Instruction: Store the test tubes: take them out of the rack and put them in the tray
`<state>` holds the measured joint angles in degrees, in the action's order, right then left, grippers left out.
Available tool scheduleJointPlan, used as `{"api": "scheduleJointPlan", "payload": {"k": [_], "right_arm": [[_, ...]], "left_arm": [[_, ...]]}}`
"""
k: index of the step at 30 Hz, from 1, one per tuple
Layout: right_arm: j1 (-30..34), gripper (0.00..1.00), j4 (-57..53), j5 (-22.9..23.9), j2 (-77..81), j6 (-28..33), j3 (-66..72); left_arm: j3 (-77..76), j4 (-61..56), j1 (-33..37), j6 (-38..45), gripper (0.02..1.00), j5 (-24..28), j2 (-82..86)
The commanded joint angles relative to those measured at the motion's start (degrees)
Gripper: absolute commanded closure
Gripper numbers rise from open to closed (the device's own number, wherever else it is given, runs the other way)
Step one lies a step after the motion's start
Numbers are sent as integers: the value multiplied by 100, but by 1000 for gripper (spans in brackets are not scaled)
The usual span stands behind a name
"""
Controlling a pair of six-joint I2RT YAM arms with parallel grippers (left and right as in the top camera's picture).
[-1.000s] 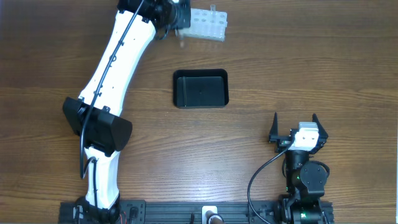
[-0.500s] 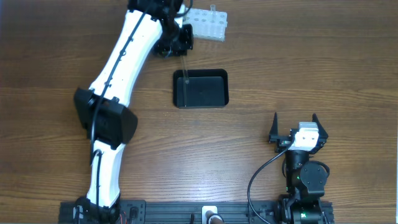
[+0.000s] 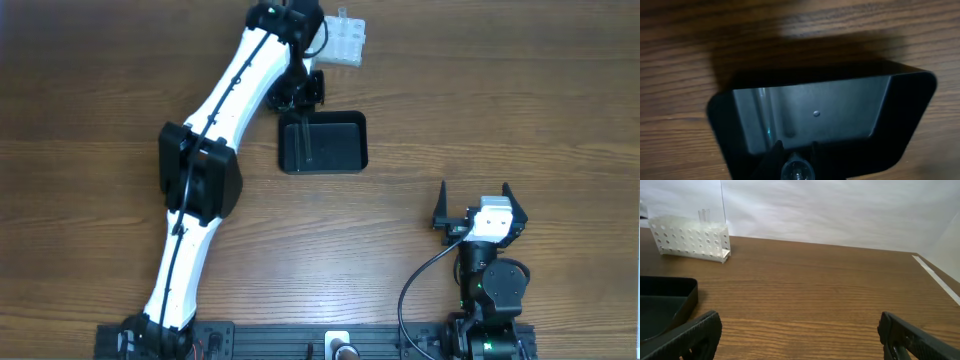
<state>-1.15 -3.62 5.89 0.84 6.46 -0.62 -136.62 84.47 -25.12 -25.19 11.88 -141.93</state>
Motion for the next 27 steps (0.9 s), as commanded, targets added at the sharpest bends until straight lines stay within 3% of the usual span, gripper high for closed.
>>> {"api": "scheduleJointPlan", "payload": {"k": [1, 20, 27], "right_arm": [[42, 9, -24, -44, -55, 2, 31], [42, 7, -24, -44, -55, 2, 31], [42, 9, -24, -44, -55, 2, 31]], "left_arm": [[-33, -4, -13, -81, 976, 76, -190], [-33, -94, -11, -81, 930, 76, -522], [-33, -197, -11, -81, 838, 76, -522]]}}
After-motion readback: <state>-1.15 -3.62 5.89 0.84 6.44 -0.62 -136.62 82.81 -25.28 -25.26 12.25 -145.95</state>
